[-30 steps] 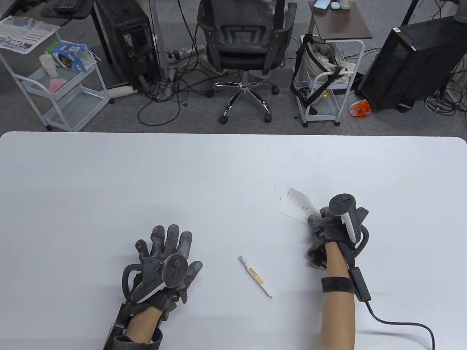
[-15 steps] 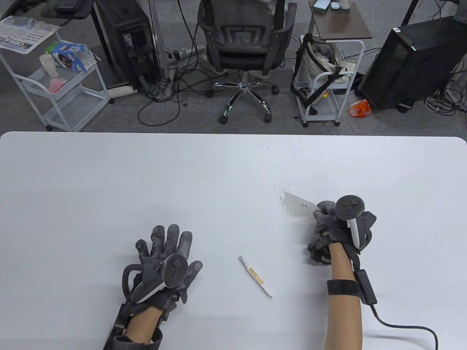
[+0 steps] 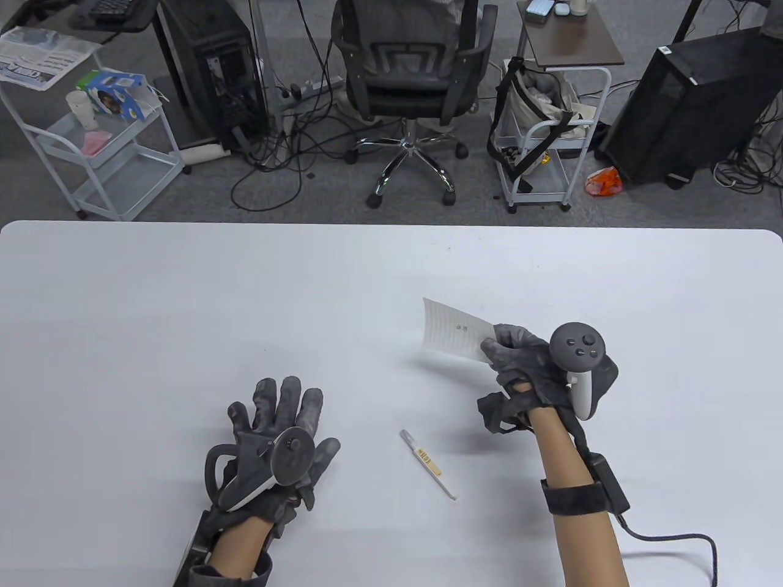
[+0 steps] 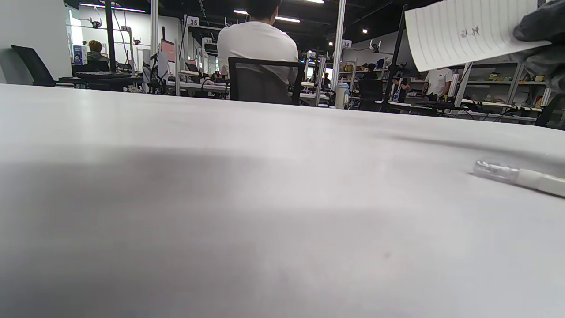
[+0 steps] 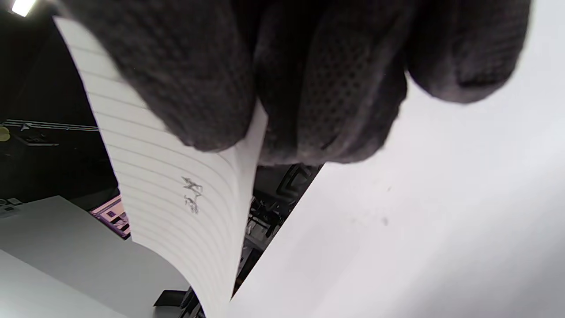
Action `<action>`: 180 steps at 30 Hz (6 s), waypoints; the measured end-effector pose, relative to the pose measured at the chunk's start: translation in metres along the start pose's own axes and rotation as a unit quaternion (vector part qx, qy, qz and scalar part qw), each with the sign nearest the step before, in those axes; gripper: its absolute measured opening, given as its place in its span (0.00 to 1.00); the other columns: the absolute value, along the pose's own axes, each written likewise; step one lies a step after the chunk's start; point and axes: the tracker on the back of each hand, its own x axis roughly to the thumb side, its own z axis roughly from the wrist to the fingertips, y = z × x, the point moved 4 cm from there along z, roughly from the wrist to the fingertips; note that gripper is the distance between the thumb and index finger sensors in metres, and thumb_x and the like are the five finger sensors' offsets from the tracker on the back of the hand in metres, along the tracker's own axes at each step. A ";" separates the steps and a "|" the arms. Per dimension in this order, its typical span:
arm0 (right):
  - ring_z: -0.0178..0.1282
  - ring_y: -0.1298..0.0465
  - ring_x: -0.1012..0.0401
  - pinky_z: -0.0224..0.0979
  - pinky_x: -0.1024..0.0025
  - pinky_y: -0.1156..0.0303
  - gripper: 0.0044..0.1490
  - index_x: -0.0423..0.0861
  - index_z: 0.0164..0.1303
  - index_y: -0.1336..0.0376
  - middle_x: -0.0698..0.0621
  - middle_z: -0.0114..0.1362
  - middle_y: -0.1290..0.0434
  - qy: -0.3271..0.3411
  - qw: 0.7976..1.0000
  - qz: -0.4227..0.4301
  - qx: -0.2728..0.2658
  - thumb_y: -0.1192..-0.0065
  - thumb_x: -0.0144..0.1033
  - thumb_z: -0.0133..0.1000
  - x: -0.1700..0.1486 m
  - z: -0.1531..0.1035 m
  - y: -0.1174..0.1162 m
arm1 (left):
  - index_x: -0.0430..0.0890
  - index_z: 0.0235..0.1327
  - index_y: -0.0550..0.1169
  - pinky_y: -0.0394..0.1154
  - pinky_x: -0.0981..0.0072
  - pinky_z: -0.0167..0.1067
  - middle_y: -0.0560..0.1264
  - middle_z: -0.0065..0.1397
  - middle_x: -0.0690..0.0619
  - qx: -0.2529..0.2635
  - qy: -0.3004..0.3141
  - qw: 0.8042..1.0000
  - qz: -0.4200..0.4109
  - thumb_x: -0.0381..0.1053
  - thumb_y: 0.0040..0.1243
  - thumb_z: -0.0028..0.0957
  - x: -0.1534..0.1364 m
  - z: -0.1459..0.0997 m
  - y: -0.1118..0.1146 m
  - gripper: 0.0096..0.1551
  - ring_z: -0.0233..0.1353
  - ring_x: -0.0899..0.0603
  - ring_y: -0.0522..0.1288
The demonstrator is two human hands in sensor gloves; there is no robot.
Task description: Squeeze and apply correction pen on text
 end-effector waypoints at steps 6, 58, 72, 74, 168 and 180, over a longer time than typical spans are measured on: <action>0.37 0.13 0.55 0.50 0.53 0.20 0.24 0.46 0.47 0.25 0.50 0.44 0.12 -0.011 0.998 0.033 0.060 0.20 0.41 0.43 0.011 -0.018 -0.036 | 0.57 0.79 0.50 0.44 0.22 0.69 0.44 0.88 0.49 -0.001 0.004 1.000 0.003 0.77 0.40 0.46 0.001 -0.001 0.000 0.50 0.85 0.31 0.42; 0.85 0.50 0.42 0.81 0.37 0.48 0.53 0.54 0.78 0.51 0.46 0.88 0.51 0.289 0.852 -0.436 -0.022 0.44 0.71 0.48 0.040 -0.113 -0.051 | 0.58 0.79 0.49 0.44 0.23 0.69 0.44 0.88 0.50 -0.001 0.014 1.000 0.021 0.77 0.40 0.46 0.006 -0.002 0.003 0.50 0.86 0.31 0.42; 0.75 0.30 0.42 0.75 0.42 0.35 0.49 0.49 0.71 0.39 0.45 0.78 0.31 0.278 0.849 -0.439 0.093 0.35 0.67 0.46 0.031 -0.146 -0.073 | 0.57 0.79 0.50 0.44 0.23 0.69 0.44 0.88 0.50 -0.005 0.009 1.000 0.025 0.77 0.40 0.46 0.006 -0.002 0.004 0.50 0.85 0.31 0.42; 0.70 0.27 0.43 0.73 0.44 0.33 0.46 0.48 0.68 0.36 0.45 0.74 0.27 0.271 0.842 -0.450 0.118 0.34 0.66 0.46 0.026 -0.147 -0.082 | 0.57 0.79 0.50 0.44 0.23 0.69 0.44 0.88 0.50 -0.006 0.010 1.000 0.025 0.77 0.40 0.46 0.006 -0.002 0.004 0.50 0.85 0.31 0.42; 0.62 0.25 0.47 0.70 0.46 0.32 0.55 0.48 0.67 0.40 0.45 0.73 0.33 0.179 0.962 -0.087 0.186 0.33 0.74 0.40 0.025 -0.119 -0.067 | 0.56 0.53 0.78 0.76 0.54 0.58 0.82 0.53 0.59 0.115 0.100 0.988 -0.027 0.65 0.49 0.45 0.063 -0.020 -0.025 0.28 0.54 0.47 0.81; 0.48 0.21 0.53 0.62 0.50 0.27 0.42 0.52 0.53 0.35 0.49 0.58 0.25 0.051 0.946 0.166 0.273 0.36 0.75 0.43 -0.002 -0.117 -0.101 | 0.57 0.54 0.77 0.76 0.55 0.59 0.81 0.54 0.60 0.099 0.113 0.985 -0.089 0.66 0.47 0.46 0.069 -0.022 -0.023 0.28 0.55 0.48 0.80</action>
